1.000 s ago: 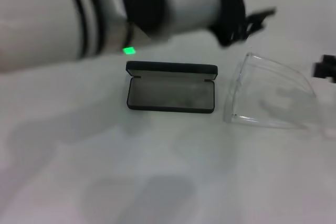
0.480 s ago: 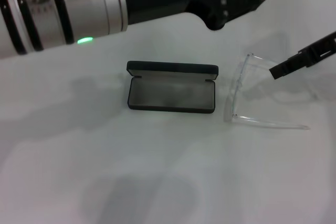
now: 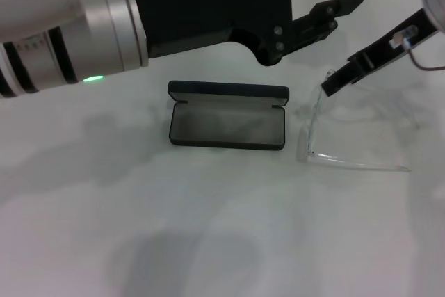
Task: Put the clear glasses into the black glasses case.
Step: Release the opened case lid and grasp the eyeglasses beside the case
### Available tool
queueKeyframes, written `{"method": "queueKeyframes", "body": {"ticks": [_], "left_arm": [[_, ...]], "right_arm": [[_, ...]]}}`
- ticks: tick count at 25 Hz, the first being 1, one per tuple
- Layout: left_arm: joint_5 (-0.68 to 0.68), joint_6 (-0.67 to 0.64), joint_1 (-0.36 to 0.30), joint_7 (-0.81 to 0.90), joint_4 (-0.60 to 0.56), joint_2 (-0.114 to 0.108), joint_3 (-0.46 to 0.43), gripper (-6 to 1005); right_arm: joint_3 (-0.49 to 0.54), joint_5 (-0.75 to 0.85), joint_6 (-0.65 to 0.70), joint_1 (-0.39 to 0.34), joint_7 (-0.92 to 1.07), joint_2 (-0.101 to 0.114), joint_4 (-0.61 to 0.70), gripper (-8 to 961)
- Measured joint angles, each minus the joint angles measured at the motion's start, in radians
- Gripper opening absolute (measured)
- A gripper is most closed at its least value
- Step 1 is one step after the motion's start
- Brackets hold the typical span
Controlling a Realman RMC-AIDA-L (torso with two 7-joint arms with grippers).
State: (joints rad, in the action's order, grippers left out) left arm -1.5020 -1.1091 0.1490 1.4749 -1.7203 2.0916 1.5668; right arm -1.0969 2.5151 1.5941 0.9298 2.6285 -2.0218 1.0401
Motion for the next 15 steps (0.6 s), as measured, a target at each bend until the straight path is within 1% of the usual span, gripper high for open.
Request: {"method": "queueKeyframes", "body": {"ticks": [4, 7, 10, 15], "left_arm": [[0.002, -0.007, -0.002, -0.027, 0.022, 0.001, 0.005, 428], [0.004, -0.037, 0.001, -0.062, 0.044, 0.002, 0.009, 427], [0.014, -0.054, 0.001, -0.075, 0.051, 0.002, 0.008, 427], [0.049, -0.055, -0.003, -0.107, 0.073, 0.001, 0.002, 426]], "right_arm": [[-0.005, -0.020, -0.053, 0.009, 0.001, -0.001, -0.085, 587], [-0.021, -0.030, -0.102, 0.016, 0.009, -0.005, -0.145, 588], [-0.044, -0.045, -0.134, 0.031, 0.025, -0.004, -0.180, 589], [-0.046, -0.043, -0.161, 0.054, 0.040, -0.004, -0.203, 589]]}}
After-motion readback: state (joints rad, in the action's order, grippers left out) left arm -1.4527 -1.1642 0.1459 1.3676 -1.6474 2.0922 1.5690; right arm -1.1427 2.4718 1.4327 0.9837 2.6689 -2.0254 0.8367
